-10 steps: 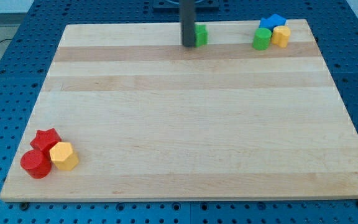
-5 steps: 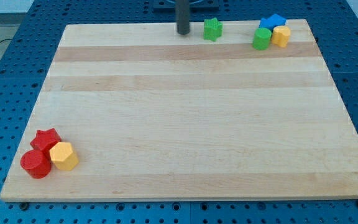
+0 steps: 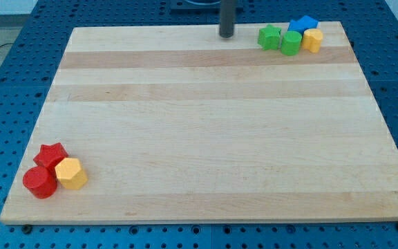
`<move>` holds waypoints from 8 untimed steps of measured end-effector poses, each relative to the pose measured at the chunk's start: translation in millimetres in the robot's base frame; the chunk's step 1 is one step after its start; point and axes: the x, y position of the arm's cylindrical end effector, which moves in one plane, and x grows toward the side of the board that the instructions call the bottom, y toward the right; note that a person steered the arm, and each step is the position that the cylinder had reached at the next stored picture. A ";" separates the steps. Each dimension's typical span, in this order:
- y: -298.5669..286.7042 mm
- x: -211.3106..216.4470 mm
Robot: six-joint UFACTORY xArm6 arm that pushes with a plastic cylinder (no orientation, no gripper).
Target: Push the green star into blue triangle
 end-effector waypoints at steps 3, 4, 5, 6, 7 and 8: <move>24.9 35.5; 43.9 32.5; 63.2 29.6; 80.9 27.8; 99.9 27.2; 114.8 27.2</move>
